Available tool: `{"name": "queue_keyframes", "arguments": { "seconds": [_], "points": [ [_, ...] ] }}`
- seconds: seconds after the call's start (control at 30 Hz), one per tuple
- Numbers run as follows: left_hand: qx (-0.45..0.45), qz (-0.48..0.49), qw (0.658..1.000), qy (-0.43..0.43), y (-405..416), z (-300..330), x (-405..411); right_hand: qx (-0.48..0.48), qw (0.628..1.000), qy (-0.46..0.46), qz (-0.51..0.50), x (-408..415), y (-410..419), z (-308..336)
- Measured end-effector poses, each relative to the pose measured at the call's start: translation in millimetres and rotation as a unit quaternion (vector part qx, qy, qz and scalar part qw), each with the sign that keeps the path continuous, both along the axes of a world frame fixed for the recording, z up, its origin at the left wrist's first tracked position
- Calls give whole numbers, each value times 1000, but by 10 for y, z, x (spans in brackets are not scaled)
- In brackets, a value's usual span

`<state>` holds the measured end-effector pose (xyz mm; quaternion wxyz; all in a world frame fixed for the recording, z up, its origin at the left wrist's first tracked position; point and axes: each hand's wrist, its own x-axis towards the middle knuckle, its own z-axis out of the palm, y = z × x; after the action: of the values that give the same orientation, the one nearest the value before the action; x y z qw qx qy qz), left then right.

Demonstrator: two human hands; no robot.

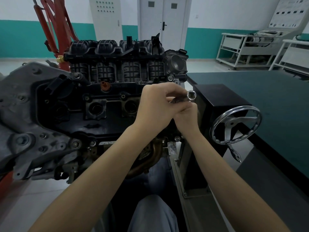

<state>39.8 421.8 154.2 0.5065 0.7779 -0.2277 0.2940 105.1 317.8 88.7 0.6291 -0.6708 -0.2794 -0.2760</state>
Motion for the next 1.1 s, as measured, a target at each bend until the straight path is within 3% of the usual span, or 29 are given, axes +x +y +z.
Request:
{"name": "queue_keyframes", "arguments": {
  "seconds": [0.23,0.4,0.6,0.8,0.97,1.1],
  "points": [
    [14,-83,996,30,31,40,-30,-19,1000,17,8,-30,17,28],
    [0,-40,999,18,11,34,-22,-15,1000,5,-11,-23,22,40],
    [7,-97,994,40,40,22,-24,-13,999,12,-30,1,4,-15],
    [23,-9,1000,9,19,12,-30,-15,1000,5,-20,-6,9,8],
    [9,-74,997,19,57,16,-24,-27,999,11,-20,36,-32,-39],
    [27,-25,999,9,31,6,-27,-31,999,8,-35,26,-14,-33]
  ]
}}
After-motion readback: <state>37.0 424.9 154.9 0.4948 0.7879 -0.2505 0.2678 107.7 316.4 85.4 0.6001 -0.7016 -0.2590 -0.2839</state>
